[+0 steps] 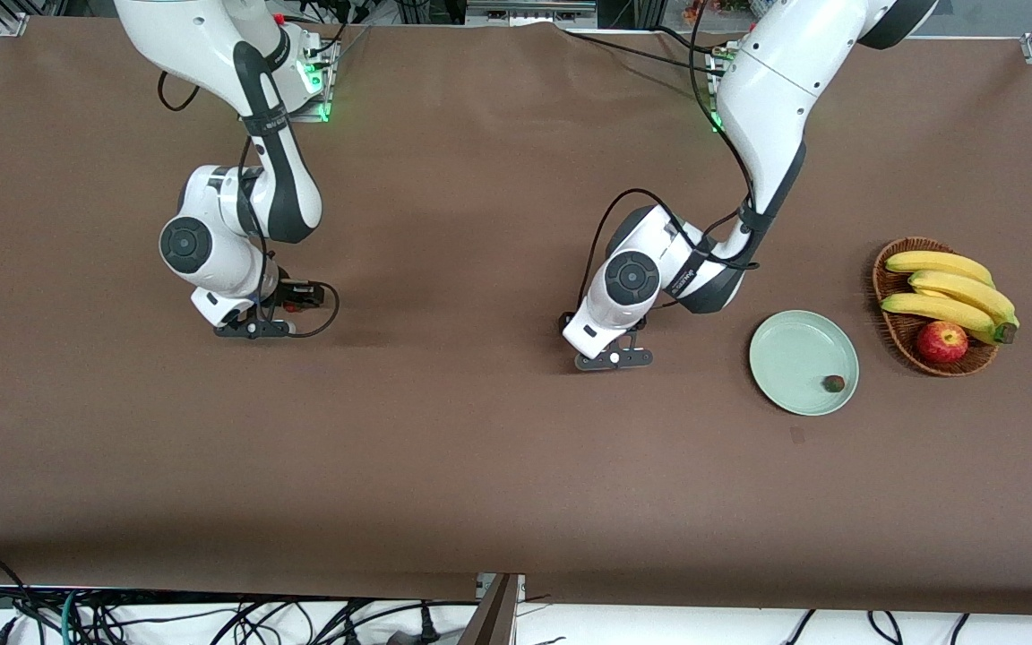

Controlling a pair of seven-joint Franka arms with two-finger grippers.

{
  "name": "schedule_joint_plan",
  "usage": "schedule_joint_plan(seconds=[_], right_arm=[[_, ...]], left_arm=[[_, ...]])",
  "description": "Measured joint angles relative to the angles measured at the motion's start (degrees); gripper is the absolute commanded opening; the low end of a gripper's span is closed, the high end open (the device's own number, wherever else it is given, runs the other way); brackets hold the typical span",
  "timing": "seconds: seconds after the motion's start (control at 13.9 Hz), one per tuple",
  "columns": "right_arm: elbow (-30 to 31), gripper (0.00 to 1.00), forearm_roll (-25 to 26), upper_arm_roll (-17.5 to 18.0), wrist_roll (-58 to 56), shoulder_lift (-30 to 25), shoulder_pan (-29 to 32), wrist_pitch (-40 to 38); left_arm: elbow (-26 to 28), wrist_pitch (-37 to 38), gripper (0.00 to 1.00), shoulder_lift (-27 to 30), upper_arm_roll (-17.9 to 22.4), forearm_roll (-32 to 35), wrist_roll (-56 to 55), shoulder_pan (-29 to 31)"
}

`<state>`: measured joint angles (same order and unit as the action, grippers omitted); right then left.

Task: Collect all strawberries into plate
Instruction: 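Grasp the second strawberry with the left gripper and lift it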

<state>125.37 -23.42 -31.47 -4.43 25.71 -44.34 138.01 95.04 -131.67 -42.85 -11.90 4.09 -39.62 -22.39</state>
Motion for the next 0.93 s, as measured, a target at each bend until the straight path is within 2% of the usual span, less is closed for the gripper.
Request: schedule_joint_plan(seconds=[0.07, 0.22, 0.29, 0.58, 0.65, 0.93], right_arm=[[0.0, 0.65, 0.0, -0.1, 0.0, 0.0, 0.0, 0.1], [0.1, 0.63, 0.0, -0.2, -0.6, 0.1, 0.1, 0.4], [0.2, 0.63, 0.0, -0.2, -1.0, 0.1, 0.1, 0.7], [0.5, 0.58, 0.0, -0.2, -1.8, 0.9, 0.2, 1.7], [0.5, 0.53, 0.0, -0.2, -2.1, 1.1, 0.2, 1.8], [0.6, 0.20, 0.0, -0.2, -3.8, 1.9, 1.1, 2.2]], left_arm=[[0.0, 0.0, 0.20, 0.0, 0.1, 0.0, 0.0, 0.0], [0.1, 0.0, 0.04, 0.0, 0.1, 0.0, 0.0, 0.0], [0.3, 0.1, 0.00, 0.2, 0.0, 0.0, 0.0, 0.0], [0.9, 3.4, 0.01, 1.8, 0.2, 0.1, 0.7, 0.4], [0.8, 4.9, 0.02, 2.8, 0.4, 0.2, 1.5, 1.1], [0.6, 15.0, 0.04, 9.1, 0.7, 0.2, 13.5, 8.0]])
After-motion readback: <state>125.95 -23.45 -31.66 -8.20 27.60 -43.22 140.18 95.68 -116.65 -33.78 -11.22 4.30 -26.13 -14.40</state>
